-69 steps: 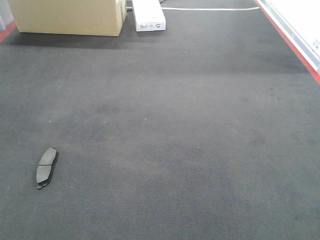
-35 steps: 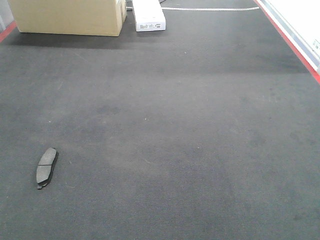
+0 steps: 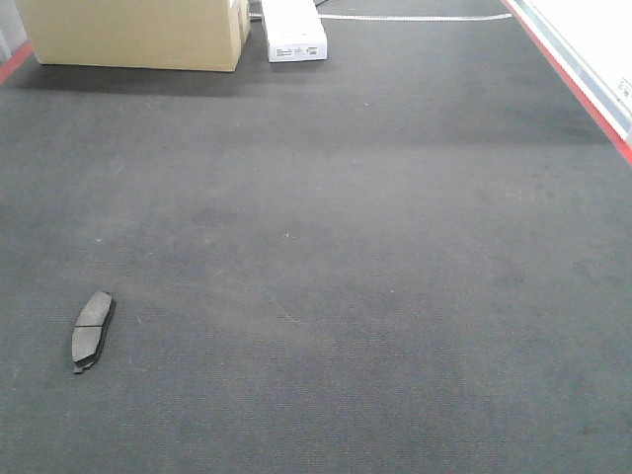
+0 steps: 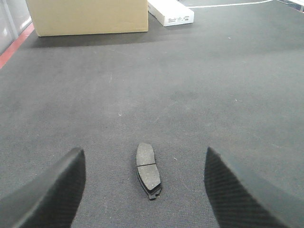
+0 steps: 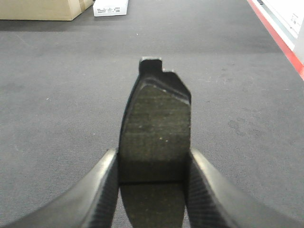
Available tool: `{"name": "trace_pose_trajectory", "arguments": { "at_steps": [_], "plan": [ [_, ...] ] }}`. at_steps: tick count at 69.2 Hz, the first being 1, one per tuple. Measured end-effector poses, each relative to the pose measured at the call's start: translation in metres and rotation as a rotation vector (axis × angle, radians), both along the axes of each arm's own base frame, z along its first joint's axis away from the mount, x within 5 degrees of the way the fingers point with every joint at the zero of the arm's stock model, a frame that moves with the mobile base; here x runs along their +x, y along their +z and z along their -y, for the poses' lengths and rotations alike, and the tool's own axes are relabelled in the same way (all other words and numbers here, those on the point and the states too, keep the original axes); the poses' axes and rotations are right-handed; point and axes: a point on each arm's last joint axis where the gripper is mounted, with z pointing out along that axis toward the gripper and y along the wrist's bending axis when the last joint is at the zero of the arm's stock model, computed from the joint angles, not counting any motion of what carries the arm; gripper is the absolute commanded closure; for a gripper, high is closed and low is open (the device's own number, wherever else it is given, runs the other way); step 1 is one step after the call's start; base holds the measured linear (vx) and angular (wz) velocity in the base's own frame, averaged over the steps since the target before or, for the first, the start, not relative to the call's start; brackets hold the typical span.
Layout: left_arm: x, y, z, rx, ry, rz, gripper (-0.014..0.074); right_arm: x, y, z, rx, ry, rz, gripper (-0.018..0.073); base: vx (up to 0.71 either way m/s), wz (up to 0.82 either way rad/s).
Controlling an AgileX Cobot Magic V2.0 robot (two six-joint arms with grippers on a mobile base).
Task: Move and align brake pads A on conveyor
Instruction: 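Open the left gripper and raise it off the placed pad, then lower the right gripper's brake pad onto the belt and open it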
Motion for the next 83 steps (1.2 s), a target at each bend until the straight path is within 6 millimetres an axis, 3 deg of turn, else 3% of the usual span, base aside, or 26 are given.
{"name": "trace_pose_trajectory", "arguments": {
  "at_steps": [10,18,36,45,65,83],
  "plan": [
    [0.0,0.0,0.0,0.0,0.0,0.0,0.0083,0.003,0.001,0.001,0.002,-0.005,0.005,0.0563,0.0,0.0],
    [0.0,0.0,0.0,0.0,0.0,0.0,0.0083,0.019,0.005,0.001,0.006,-0.001,-0.08,0.0559,0.0,0.0],
    [0.0,0.0,0.0,0.0,0.0,0.0,0.0083,0.091,0.021,0.003,0.022,0.037,-0.407,0.0551,0.0,0.0],
    [0.0,0.0,0.0,0.0,0.0,0.0,0.0083,0.129,0.019,0.005,0.028,0.042,-0.512,0.0545,0.0,0.0],
    [0.0,0.0,0.0,0.0,0.0,0.0,0.0083,0.204,-0.015,0.009,0.045,0.047,-0.725,0.0533,0.0,0.0],
    [0.0,0.0,0.0,0.0,0.0,0.0,0.0083,0.249,-0.063,0.012,0.059,0.043,-0.885,0.0497,0.0,0.0]
  ]
}}
